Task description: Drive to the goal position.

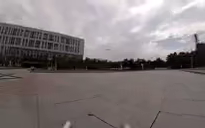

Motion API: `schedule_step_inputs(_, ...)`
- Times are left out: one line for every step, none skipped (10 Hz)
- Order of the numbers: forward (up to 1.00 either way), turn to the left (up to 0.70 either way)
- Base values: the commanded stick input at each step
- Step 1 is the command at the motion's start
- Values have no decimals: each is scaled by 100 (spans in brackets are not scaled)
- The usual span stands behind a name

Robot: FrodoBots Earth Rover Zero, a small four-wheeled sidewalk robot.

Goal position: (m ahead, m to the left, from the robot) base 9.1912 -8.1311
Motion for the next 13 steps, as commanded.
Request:
schedule_step_inputs(70, 0)
schedule_step_inputs(70, 0)
schedule_step_inputs(70, 0)
schedule_step_inputs(70, 0)
schedule_step_inputs(70, 0)
schedule_step_inputs(70, 0)
schedule_step_inputs(70, 0)
schedule_step_inputs(70, 0)
schedule_step_inputs(70, -1)
schedule_step_inputs(70, -11)
schedule_step_inputs(70, -22)
schedule_step_inputs(70, -31)
schedule_step_inputs(70, -32)
